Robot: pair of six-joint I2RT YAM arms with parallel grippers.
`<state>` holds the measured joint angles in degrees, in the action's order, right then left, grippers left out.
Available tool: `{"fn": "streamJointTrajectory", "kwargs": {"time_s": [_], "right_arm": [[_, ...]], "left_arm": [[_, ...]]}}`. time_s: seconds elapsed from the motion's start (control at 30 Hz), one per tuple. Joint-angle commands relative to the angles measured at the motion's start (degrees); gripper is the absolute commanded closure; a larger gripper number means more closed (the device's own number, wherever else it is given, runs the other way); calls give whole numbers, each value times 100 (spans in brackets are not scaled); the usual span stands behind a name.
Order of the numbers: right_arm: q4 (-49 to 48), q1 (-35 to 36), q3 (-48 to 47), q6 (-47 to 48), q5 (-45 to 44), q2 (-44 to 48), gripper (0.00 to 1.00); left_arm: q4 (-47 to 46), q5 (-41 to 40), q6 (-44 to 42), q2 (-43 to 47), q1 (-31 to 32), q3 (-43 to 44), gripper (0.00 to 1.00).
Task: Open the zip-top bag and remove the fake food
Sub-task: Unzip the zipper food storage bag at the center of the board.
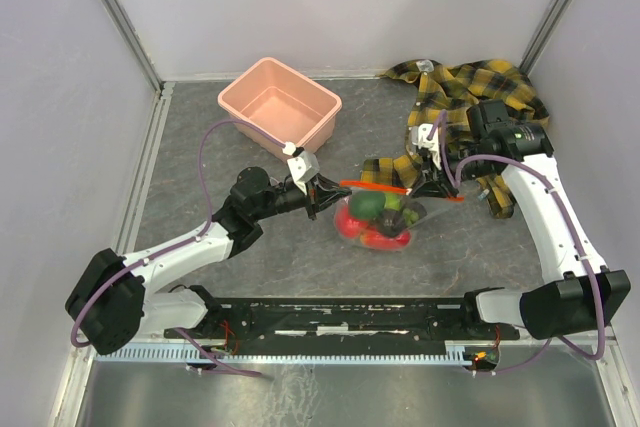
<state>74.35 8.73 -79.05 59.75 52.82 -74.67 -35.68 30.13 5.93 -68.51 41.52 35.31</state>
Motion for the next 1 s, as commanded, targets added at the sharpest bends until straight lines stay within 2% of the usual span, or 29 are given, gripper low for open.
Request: {"fn": "streamJointTrajectory", "kwargs": {"time_s": [0.0,0.97], "right_arm": [[153,-108,-266,185,-34,118,98],[649,-589,-314,689,-149,33,98]], "left_arm": [[-152,-95,-251,48,-67,125,97],[-178,-86,-259,47,-109,64,97]]}}
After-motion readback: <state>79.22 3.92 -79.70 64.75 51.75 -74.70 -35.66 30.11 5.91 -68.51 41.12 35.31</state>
